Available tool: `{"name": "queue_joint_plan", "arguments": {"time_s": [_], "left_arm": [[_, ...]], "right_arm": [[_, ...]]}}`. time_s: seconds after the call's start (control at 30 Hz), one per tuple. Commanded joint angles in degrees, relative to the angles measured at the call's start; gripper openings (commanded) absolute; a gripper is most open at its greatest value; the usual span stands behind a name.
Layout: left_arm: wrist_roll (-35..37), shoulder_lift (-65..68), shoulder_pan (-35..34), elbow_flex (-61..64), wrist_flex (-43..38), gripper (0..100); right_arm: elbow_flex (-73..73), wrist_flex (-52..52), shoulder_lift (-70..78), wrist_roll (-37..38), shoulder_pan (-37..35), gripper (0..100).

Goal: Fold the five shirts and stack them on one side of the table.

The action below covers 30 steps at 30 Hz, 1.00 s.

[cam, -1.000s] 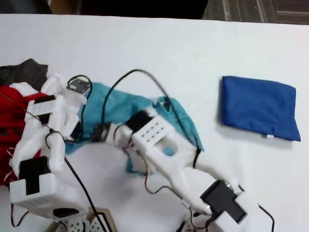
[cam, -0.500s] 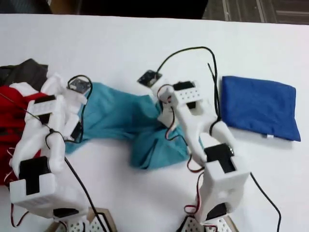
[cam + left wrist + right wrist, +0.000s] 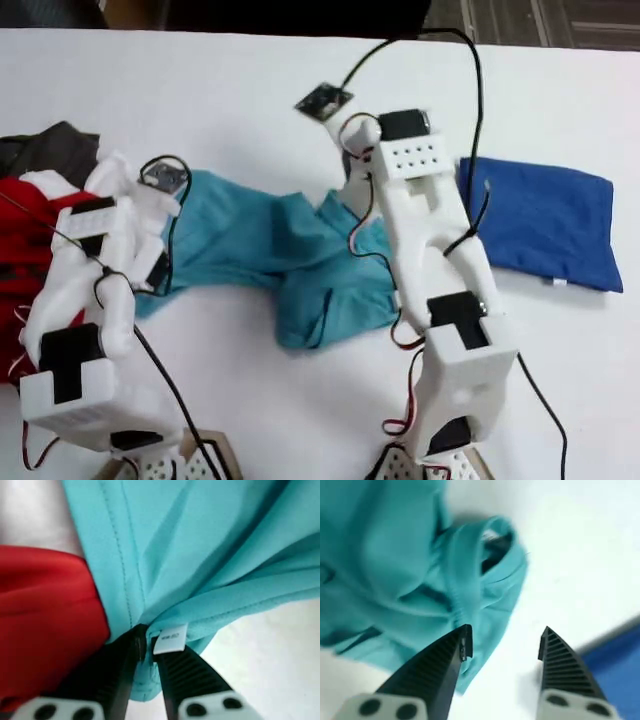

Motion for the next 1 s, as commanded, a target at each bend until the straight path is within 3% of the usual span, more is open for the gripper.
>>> {"name": "queue_joint_plan", "arguments": {"time_s": [0.0,0.13,0.37,0.97], "left_arm": [[0.4,-0.3,-0.1,-0.1,-0.8,3],[0.4,-0.3,-0.1,-0.1,-0.8,3],[0.4,-0.3,-0.1,-0.1,-0.8,3],[0.4,-0.3,-0.1,-0.1,-0.8,3]], "right_arm": [[-0.4,5.4,-1.8,3.6,-3.9,22.5],[12.0,5.3,-9.7,8.3,-9.0,22.5],[28.7,1.3,-19.4,8.8,-13.1,16.6],[38.8,-9.5,-18.6,5.8,-13.6,21.1]]}}
